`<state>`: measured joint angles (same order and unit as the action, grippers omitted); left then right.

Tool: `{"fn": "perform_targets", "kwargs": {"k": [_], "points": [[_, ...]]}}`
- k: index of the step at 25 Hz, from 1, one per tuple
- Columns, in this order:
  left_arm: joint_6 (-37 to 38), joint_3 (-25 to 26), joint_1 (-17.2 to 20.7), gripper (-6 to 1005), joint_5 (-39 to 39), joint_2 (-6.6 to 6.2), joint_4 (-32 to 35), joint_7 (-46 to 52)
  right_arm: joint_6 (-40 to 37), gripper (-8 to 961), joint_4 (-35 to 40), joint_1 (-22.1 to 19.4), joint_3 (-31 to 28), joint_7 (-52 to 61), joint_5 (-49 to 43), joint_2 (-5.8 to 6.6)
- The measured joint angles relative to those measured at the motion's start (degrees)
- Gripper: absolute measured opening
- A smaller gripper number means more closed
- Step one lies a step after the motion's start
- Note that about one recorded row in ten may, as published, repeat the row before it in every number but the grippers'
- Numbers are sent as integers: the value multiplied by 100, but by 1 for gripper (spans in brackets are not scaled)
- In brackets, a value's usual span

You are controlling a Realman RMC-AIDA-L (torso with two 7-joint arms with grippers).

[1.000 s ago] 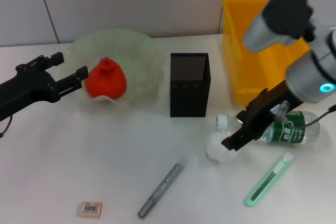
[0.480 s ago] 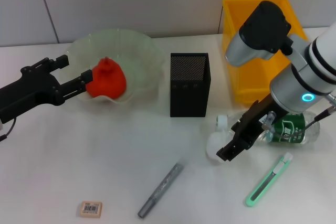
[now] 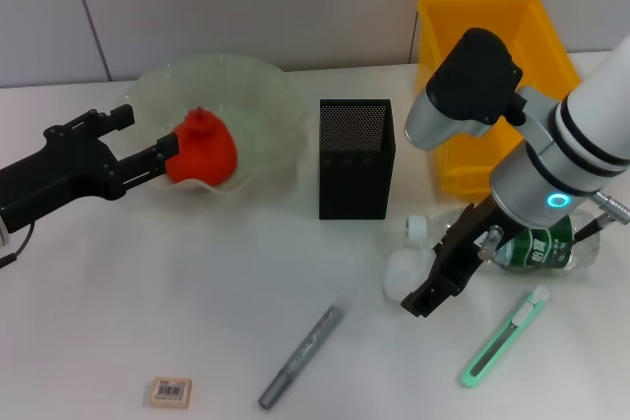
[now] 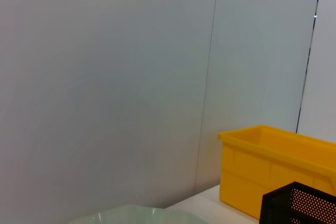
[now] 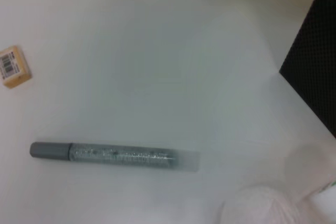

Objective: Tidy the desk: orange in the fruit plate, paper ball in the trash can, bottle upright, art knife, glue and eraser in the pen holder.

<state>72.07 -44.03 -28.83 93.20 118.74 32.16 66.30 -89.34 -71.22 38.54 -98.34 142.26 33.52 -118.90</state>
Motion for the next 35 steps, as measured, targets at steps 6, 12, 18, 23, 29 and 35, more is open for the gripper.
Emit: {"fn": "perform_targets", "kwargs": {"k": [6, 12, 18, 23, 29, 35], "points": [[0, 0, 0, 777, -8, 8, 15, -3, 78, 788, 47, 12, 108, 46, -5, -2], [0, 0, -5, 777, -14, 9, 34, -4, 101, 788, 158, 34, 107, 87, -11, -3], [0, 0, -14, 777, -14, 9, 36, -4, 136, 660, 248, 69, 105, 89, -13, -9], [0, 0, -23, 777, -14, 9, 36, -4, 137, 540, 247, 80, 105, 94, -13, -11], [4, 0, -30, 777, -14, 9, 36, -4, 137, 409, 243, 97, 105, 109, -13, -10], [8, 0, -36, 777, -13, 8, 36, -4, 146, 340, 250, 97, 209, 149, -13, -10]]}}
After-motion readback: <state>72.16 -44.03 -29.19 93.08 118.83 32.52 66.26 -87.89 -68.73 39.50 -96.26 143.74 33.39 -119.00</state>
